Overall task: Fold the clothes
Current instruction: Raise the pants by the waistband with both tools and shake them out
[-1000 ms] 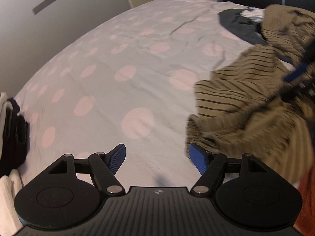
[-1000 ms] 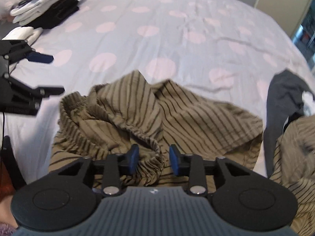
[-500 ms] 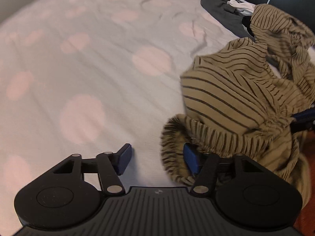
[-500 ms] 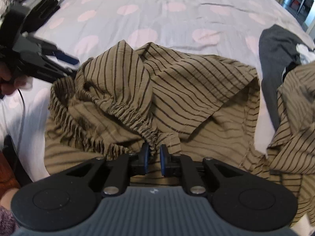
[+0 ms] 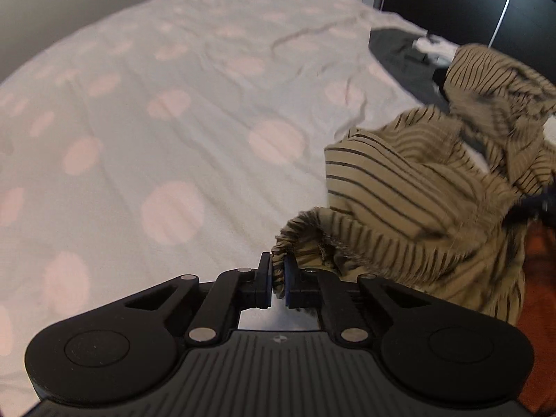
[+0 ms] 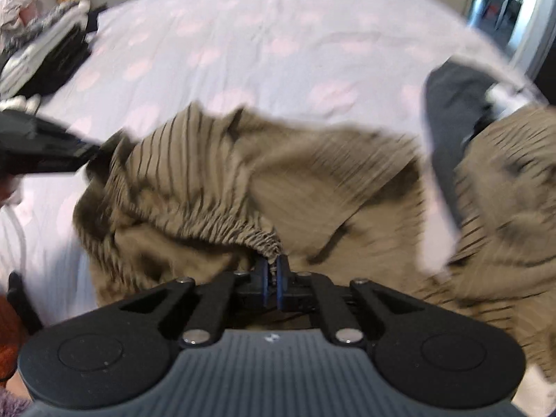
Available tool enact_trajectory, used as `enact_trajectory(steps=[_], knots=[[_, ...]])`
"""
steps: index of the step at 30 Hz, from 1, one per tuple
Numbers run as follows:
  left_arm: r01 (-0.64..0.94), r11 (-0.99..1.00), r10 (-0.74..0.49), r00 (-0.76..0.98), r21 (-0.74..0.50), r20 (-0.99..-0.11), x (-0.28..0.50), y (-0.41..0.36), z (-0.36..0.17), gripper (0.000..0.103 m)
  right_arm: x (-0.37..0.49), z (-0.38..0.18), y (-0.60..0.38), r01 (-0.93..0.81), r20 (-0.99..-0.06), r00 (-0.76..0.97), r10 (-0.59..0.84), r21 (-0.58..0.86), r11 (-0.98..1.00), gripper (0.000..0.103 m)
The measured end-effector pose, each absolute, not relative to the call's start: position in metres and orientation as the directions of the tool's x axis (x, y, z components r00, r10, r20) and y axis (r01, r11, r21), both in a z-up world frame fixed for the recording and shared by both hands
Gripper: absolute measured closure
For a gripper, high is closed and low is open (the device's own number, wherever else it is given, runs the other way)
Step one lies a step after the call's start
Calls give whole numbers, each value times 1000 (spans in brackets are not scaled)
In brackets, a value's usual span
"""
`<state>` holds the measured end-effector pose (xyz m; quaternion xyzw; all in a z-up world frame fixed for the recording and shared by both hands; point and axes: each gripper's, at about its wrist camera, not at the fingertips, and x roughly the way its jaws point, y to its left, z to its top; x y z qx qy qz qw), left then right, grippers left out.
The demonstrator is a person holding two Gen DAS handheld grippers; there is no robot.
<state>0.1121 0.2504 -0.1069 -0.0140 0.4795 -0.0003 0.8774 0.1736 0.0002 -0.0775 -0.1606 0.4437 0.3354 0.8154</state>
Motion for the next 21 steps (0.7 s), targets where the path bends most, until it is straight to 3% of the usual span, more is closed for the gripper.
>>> enact_trajectory(steps=[5,11,17,21], knots=[[-56,998,67,633,41,-771,89,240,-38,97,164,-6,-12,-674,-704,547,452,-51,737,98],[-156,979,203,788,130,-582,49,228,83,98,151,80,-26,-636,-509,704,495,-142,759,98],[-277,942,328,882,191,-338,-2,218,204,98,128,163,-25,-660,-336,735,590,-154,735,98],[-316,916,379,884,246,-275,-23,210,245,98,117,197,-24,-682,-275,722,634,-132,719,98]])
